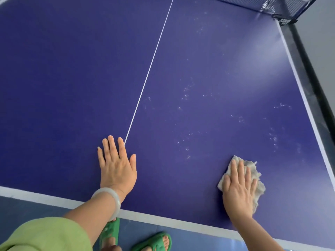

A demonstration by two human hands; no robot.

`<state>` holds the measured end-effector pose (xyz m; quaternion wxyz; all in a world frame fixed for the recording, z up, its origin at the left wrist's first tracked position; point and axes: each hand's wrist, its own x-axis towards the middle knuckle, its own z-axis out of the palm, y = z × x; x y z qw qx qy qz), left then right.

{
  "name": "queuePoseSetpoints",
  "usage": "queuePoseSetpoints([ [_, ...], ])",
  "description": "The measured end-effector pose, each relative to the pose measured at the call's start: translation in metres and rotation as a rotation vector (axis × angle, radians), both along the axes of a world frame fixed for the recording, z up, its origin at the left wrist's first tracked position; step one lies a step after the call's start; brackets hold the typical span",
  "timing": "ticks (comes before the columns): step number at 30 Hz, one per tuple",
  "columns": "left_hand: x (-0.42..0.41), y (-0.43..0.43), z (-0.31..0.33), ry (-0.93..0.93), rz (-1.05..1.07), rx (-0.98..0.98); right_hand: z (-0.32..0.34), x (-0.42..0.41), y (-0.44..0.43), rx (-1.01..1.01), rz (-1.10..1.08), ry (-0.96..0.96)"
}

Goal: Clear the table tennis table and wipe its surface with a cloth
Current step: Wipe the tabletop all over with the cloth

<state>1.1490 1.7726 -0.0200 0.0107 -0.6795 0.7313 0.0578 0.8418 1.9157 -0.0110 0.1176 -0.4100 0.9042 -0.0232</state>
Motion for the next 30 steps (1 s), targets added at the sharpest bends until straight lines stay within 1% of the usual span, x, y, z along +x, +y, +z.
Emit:
queuePoseSetpoints([
  [1,0.0,0.0,0.0,-0.006,0.002,-0.002,-0.001,0.013,-0.003,0.007,-0.053,0.001],
  [2,0.0,0.0,0.001,-0.014,0.003,-0.002,-0.002,0.033,-0.006,0.0,-0.027,0.015],
  [4,0.0,0.001,0.001,-0.034,0.005,0.001,-0.003,0.082,-0.015,-0.052,0.132,0.021],
  [7,-0.001,0.0,0.002,-0.023,0.01,-0.006,-0.005,0.139,-0.04,-0.122,0.46,0.011],
  [9,-0.002,0.0,0.001,-0.019,0.017,-0.012,-0.005,0.141,-0.064,-0.139,0.654,-0.002],
  [11,-0.002,0.0,0.001,-0.034,0.021,-0.005,-0.009,0.113,-0.091,-0.132,0.773,0.03],
  [12,-0.002,-0.001,0.0,-0.036,0.022,-0.005,-0.01,0.092,-0.103,-0.093,0.755,0.061],
  [13,-0.001,-0.001,0.0,-0.038,0.023,-0.007,-0.012,0.069,-0.113,-0.072,0.647,0.092],
  [14,0.0,-0.001,-0.001,-0.042,0.022,-0.013,-0.011,0.045,-0.12,-0.06,0.481,0.114],
  [16,-0.001,-0.001,-0.001,-0.044,0.02,-0.013,-0.006,0.012,-0.121,-0.098,0.12,-0.002],
  [17,-0.001,-0.001,-0.001,-0.042,0.019,-0.005,-0.003,0.01,-0.116,-0.093,0.025,-0.072],
  [19,-0.001,-0.001,0.0,-0.03,0.022,0.005,-0.004,0.035,-0.107,-0.067,0.072,-0.021],
  [21,-0.001,-0.001,0.0,-0.028,0.022,0.003,-0.011,0.077,-0.104,-0.08,0.286,0.046],
  [24,-0.003,0.001,-0.001,-0.005,0.021,0.003,-0.016,0.13,-0.125,-0.102,0.636,0.017],
  [27,-0.003,0.001,-0.002,-0.002,0.016,0.017,-0.012,0.134,-0.162,-0.103,0.852,0.003],
  [28,-0.003,-0.001,-0.001,0.004,0.025,0.019,-0.011,0.125,-0.175,-0.1,0.888,0.008],
  [29,-0.002,-0.003,0.0,0.012,0.032,0.023,-0.011,0.113,-0.185,-0.097,0.86,0.013],
  [30,-0.002,-0.004,0.0,0.012,0.03,0.018,-0.012,0.099,-0.191,-0.086,0.755,0.026],
])
